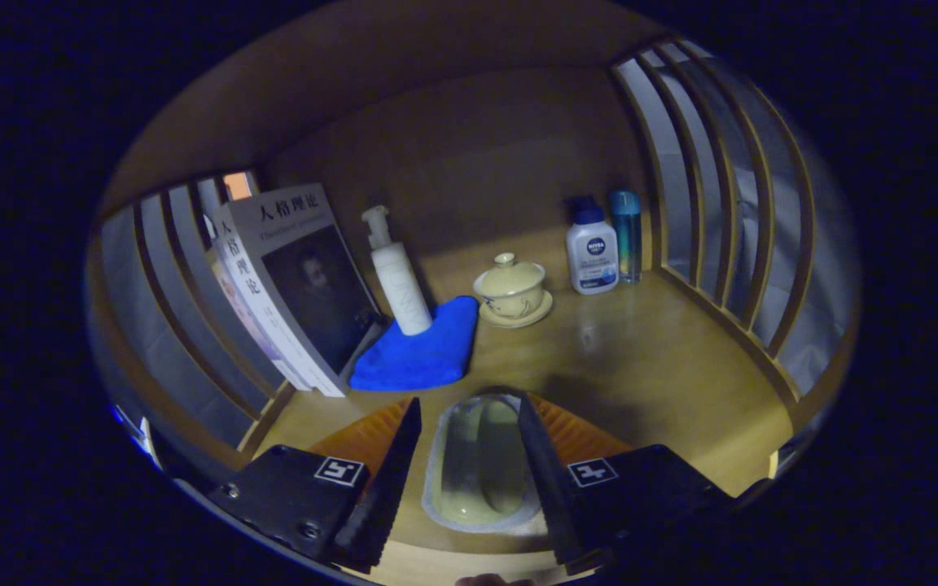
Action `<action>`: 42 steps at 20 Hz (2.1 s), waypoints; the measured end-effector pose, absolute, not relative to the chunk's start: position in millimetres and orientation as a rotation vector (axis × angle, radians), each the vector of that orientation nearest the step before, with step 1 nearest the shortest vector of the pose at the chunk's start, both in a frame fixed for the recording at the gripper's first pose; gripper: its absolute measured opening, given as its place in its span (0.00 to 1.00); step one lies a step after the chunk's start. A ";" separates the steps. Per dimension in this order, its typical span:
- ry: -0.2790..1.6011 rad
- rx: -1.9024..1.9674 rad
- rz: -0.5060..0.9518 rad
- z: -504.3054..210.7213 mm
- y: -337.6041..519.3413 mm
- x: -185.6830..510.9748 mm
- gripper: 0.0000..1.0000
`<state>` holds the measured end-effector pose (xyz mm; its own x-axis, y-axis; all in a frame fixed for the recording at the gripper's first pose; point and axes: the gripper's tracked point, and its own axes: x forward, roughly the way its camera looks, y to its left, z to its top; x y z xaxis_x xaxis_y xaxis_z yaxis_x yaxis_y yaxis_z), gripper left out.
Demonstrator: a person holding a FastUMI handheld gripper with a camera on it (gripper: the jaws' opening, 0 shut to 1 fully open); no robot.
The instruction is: Pull open the drawer, take out the items inside it, and place them on the countertop above the cabinet.
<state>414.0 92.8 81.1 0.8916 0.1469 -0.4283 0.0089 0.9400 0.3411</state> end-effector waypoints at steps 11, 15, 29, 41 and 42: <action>0.193 0.308 0.060 90.3 80.6 265.6 0.88; 0.144 0.271 0.065 75.1 86.1 200.9 1.00; 0.193 0.070 -0.023 -42.8 114.9 65.4 1.00; 0.179 -0.018 -0.044 -61.3 124.8 111.0 1.00; 0.183 -0.019 -0.046 -63.6 124.0 113.5 1.00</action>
